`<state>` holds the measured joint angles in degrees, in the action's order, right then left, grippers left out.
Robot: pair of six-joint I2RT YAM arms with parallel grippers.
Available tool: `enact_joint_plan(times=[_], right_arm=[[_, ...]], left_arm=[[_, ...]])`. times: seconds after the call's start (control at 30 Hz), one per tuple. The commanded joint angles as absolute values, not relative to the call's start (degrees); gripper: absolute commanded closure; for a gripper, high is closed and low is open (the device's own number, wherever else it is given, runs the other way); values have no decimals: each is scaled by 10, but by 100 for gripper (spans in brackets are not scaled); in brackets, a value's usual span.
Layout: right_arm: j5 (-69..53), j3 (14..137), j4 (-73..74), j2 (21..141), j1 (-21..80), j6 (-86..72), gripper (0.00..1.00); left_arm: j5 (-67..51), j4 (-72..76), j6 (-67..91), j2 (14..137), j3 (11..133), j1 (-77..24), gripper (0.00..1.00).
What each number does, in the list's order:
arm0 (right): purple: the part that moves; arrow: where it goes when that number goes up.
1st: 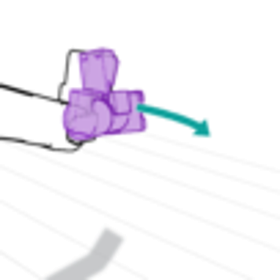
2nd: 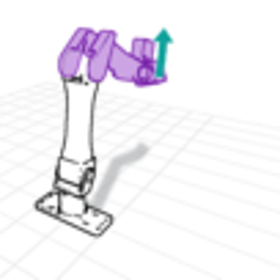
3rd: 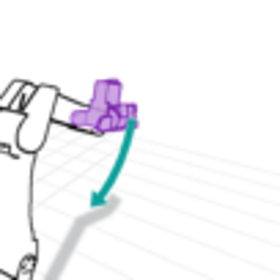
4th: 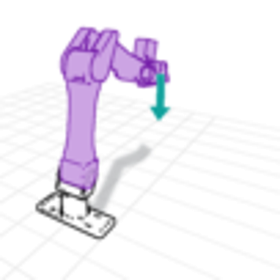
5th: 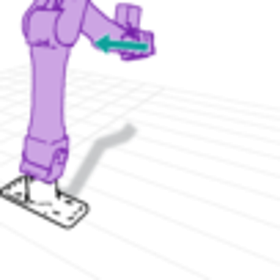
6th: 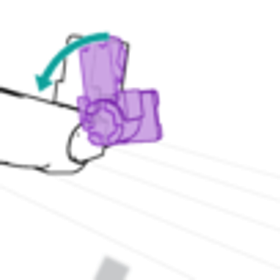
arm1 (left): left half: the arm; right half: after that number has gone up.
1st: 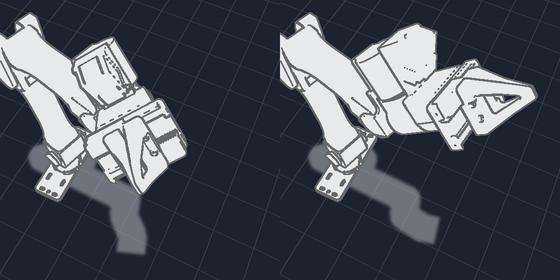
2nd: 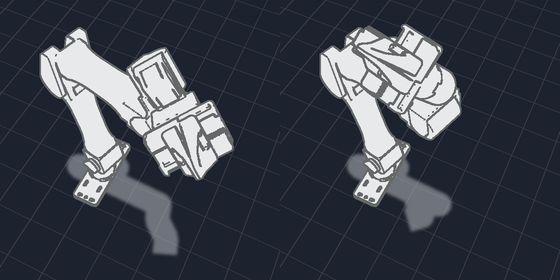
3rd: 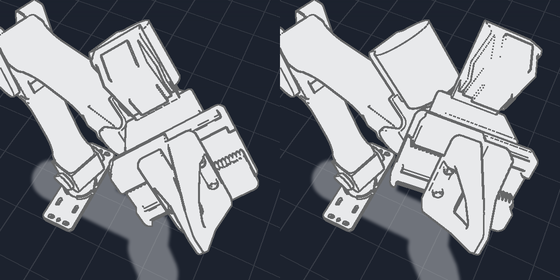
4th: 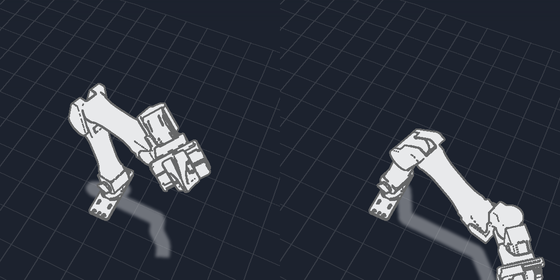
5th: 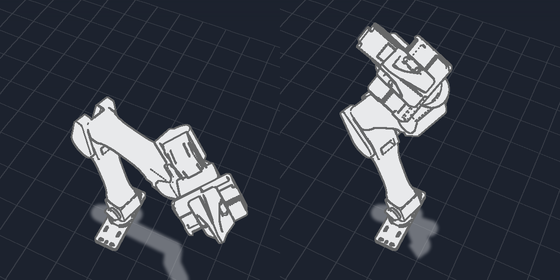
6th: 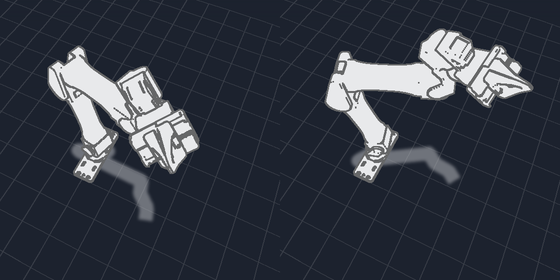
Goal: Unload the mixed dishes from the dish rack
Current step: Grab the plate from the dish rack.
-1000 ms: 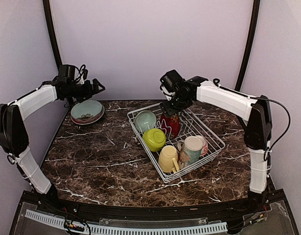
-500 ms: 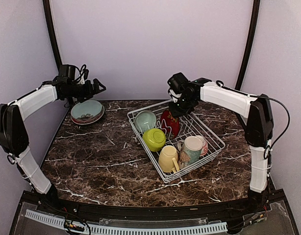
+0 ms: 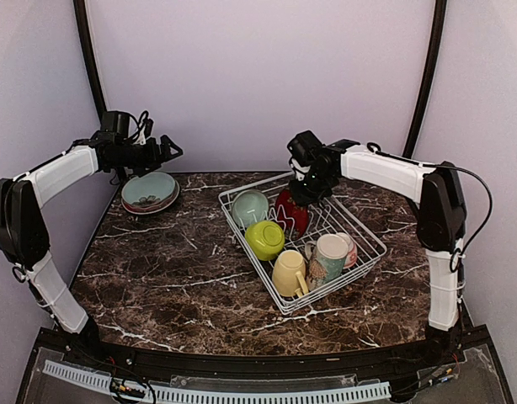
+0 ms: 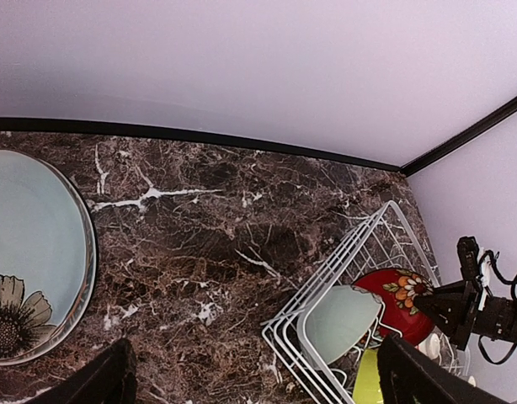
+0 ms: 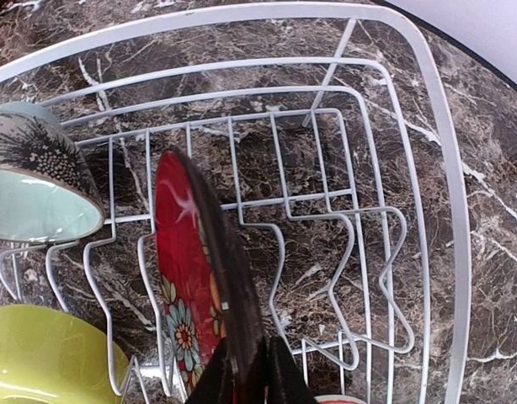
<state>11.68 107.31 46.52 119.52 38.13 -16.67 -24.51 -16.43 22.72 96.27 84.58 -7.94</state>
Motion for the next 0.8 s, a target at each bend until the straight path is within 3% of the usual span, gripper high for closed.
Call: enact_joint_plan(times=[0.0, 0.27, 0.77], right_arm=[[127, 1060, 454, 1205, 384, -171, 91], [136, 1083, 471, 1197, 388, -171, 100], [176, 1111, 501, 1129, 399, -167, 100]], left_arm=[[-253, -172, 223, 954, 848, -83, 1], [-255, -170, 226, 956, 847, -83, 1], [-265, -169, 229, 964, 848, -94, 1]])
